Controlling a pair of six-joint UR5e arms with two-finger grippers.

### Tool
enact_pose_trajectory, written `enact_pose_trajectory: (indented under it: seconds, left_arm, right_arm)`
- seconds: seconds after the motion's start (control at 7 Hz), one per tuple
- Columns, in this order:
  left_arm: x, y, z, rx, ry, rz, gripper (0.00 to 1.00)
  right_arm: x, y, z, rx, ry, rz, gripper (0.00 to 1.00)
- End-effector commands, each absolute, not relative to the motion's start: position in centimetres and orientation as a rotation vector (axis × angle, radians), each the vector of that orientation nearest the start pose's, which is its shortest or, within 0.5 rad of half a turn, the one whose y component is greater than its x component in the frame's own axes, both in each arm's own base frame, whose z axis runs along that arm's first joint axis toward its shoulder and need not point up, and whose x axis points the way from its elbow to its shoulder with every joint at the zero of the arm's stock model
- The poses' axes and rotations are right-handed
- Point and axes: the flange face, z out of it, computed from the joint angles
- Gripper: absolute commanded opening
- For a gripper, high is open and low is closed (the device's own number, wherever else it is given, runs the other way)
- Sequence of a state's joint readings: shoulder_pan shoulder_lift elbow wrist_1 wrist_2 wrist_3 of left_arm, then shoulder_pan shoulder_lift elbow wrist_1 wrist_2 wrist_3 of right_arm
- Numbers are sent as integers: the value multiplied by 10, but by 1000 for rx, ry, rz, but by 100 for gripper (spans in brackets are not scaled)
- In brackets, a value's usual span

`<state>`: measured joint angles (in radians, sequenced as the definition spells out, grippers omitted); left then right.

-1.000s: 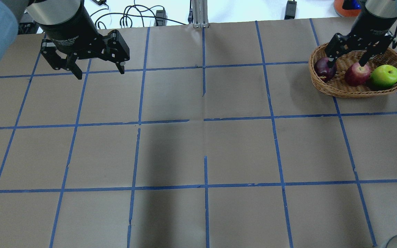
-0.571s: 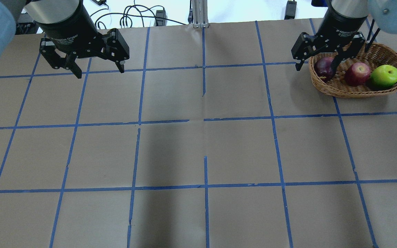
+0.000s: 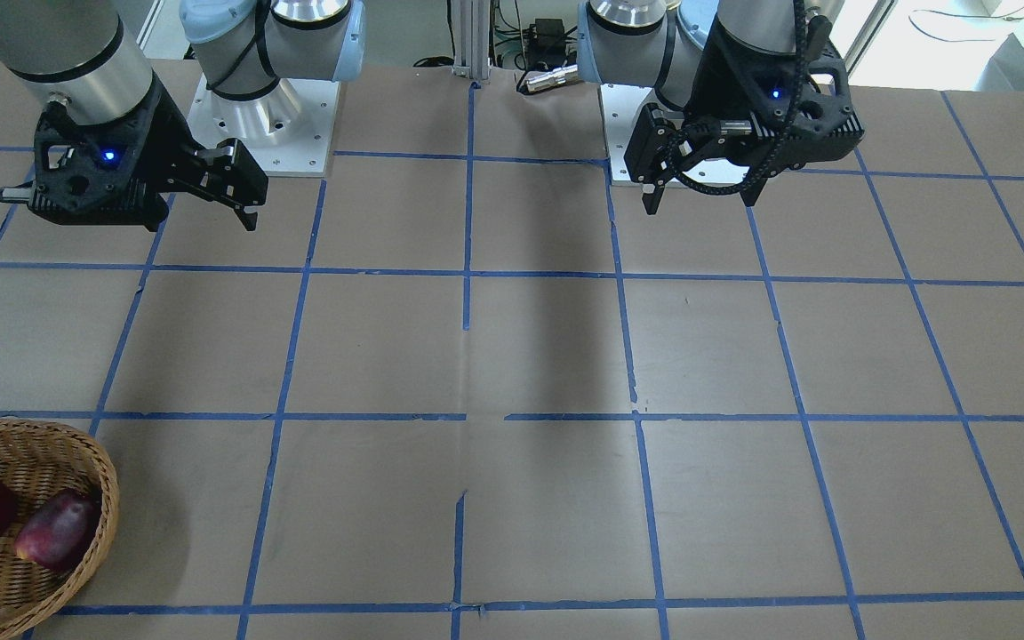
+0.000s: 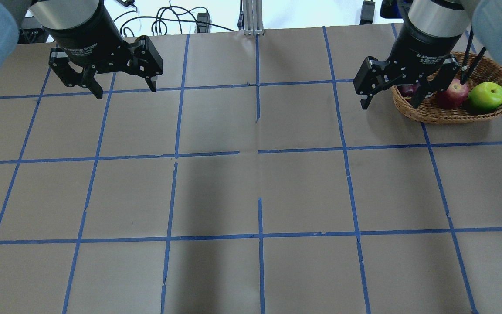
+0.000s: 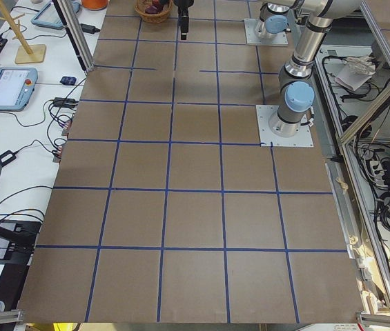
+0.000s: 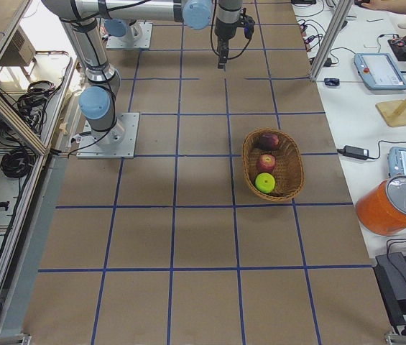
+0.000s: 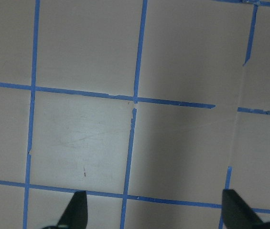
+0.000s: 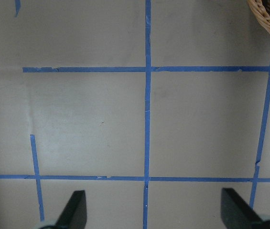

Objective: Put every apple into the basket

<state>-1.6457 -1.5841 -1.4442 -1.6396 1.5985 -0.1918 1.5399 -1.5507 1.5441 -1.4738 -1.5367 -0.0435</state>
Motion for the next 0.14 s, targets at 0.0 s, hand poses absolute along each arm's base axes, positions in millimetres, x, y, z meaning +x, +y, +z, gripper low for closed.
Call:
enact_pose_trajectory:
  seconds: [0.0]
  left_arm:
    - [-168,-488,536,-183,3114,-72,100]
  right_arm:
    - [123,-494,481,-25,3090,144,100]
